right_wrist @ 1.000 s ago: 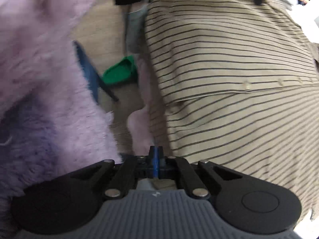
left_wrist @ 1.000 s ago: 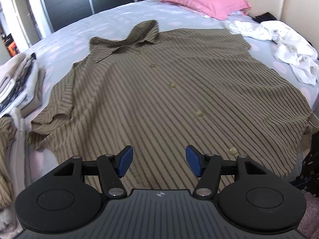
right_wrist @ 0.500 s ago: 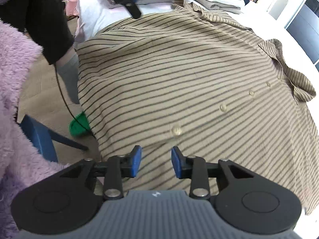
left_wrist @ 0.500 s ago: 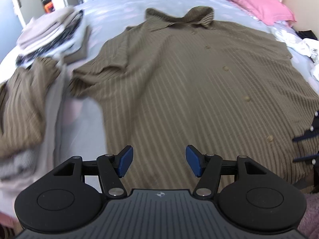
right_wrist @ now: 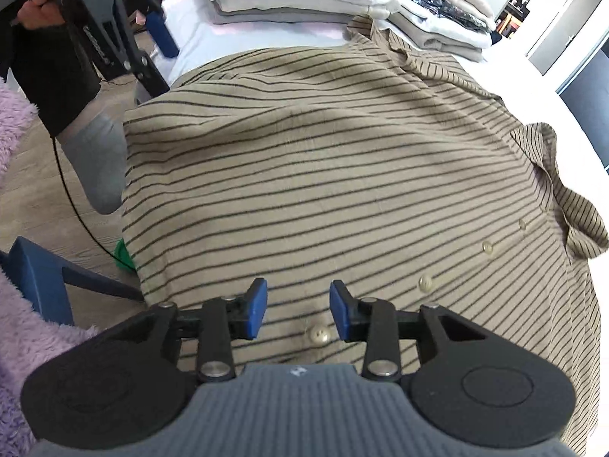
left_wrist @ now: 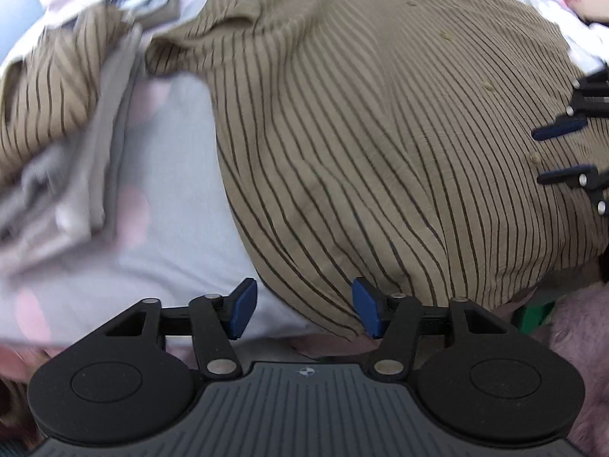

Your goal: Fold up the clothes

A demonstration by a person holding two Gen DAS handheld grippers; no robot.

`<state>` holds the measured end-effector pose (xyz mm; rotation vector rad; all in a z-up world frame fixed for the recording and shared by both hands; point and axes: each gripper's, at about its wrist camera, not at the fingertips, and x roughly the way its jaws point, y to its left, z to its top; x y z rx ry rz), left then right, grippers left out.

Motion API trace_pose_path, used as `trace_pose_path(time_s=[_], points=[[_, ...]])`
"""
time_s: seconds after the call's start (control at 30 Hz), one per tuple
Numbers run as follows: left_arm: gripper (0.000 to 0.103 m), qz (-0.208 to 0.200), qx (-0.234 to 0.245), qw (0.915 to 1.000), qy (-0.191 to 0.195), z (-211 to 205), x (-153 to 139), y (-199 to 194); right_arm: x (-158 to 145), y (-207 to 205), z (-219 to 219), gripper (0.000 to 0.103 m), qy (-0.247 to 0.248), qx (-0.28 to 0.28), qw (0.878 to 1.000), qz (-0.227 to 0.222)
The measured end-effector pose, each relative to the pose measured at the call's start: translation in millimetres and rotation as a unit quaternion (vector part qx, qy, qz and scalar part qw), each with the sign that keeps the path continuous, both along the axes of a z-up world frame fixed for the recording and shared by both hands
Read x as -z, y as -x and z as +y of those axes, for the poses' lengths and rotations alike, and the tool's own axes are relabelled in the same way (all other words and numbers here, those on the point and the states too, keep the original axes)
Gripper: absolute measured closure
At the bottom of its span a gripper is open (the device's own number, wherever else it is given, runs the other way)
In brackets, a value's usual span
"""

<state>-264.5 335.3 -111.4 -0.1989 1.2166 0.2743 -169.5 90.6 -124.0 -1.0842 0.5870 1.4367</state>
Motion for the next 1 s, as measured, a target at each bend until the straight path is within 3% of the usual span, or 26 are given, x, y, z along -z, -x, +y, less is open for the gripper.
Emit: trace_pose_path(time_s=[0.1,0.23,0.37,0.4,0.67,0.87,0.97,1.0], points=[[0.063,0.005,-0.032,0.9987,0.04,9,10,-2,-1,2,2,0.063,-0.002,-0.003,1.0,-0.002],[0.073,0.021,-0.048,0.9974,0.05,12,22,-8,0,2,2,0.062,-0.001,0.001,1.0,-0.009],[0.1,0.03,-0.046,0.9976,0.041,12,23,-7,2,1,1,0.062,0.003,0.006,1.0,-0.019],[0.102,0.03,-0.045,0.9977,0.041,12,22,-6,4,1,1,0.062,0.006,0.007,1.0,-0.023],[0.103,0.034,-0.016,0.9986,0.038,11,-17,14,12,-1,-2,0.06,0.031,0.006,0.999,-0.031],[0.103,0.095,0.012,0.9954,-0.003,26,-36,22,21,-1,-6,0.059,0.061,-0.003,0.998,-0.027],[0.103,0.121,0.008,0.9926,-0.003,32,-23,19,25,-4,-6,0.059,0.069,-0.001,0.998,-0.013],[0.103,0.142,0.016,0.9894,-0.026,30,-14,17,25,-5,-6,0.06,0.074,0.002,0.997,-0.005]])
